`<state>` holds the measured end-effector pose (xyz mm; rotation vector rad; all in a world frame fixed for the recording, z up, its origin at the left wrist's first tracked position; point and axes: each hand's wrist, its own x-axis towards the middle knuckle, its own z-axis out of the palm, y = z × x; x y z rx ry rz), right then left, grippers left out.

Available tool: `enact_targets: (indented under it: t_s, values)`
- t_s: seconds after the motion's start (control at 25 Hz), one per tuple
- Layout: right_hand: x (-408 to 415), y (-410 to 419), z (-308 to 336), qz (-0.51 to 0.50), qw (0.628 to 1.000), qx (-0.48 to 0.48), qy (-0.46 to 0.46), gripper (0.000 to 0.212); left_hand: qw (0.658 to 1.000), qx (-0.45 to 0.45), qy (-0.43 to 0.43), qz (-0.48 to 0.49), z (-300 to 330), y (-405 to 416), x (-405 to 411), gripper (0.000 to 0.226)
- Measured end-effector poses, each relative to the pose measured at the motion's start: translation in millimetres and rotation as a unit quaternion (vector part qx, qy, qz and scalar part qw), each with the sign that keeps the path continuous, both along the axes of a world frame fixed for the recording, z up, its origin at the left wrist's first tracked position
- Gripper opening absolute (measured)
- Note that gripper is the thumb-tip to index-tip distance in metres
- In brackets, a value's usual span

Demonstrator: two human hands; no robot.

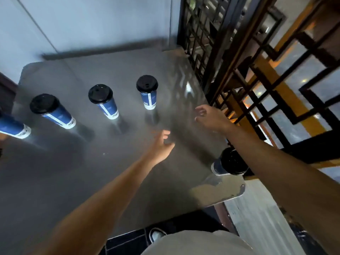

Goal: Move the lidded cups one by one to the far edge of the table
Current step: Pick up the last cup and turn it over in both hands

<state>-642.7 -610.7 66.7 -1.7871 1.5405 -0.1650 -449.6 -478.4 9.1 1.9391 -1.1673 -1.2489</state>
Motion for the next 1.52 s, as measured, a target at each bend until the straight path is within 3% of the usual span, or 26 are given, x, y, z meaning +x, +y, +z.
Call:
enact_targets:
  t_s: [0.24,0.36,0.56,0.68,0.84,0.96,1.08,1.24,1.36,1.52]
  values:
    - [-103,80,32,-0.08,0.994,-0.055,-0.059,0.016,0.982,-0.112,0.025,-0.15,29,46,-80,0.05]
    - [-135,102,24,-0.087,0.993,-0.038,-0.076,0.006,0.976,-0.139,0.019,-0.167,30,62,-110,0.057]
    - [-168,114,-10,-0.092,0.982,0.0,-0.163,0.008,0.98,-0.143,0.008,-0.14,21,78,-148,0.08]
    - [-196,122,-28,-0.011,0.972,0.016,-0.236,0.033,0.989,-0.111,0.002,-0.098,22,83,-180,0.091]
    - [-220,132,-44,0.133,0.966,0.011,-0.223,0.083,0.986,-0.129,-0.086,-0.062,17,80,-211,0.094]
    - [-221,128,-52,0.192,0.955,-0.004,-0.225,0.077,0.99,-0.111,-0.09,-0.015,16,80,-228,0.097]
    - [-214,122,-52,0.208,0.949,-0.02,-0.236,0.061,0.989,-0.128,-0.068,0.026,20,80,-233,0.09]
    - [-202,117,-38,0.175,0.947,0.027,-0.269,0.049,0.987,-0.14,-0.01,0.082,31,80,-228,0.062]
    - [-194,112,-23,0.149,0.941,0.092,-0.291,0.043,0.982,-0.109,0.085,0.129,41,83,-215,0.066]
    - [-179,116,-9,0.096,0.925,0.242,-0.278,0.034,0.941,-0.016,0.268,0.205,51,89,-206,0.036]
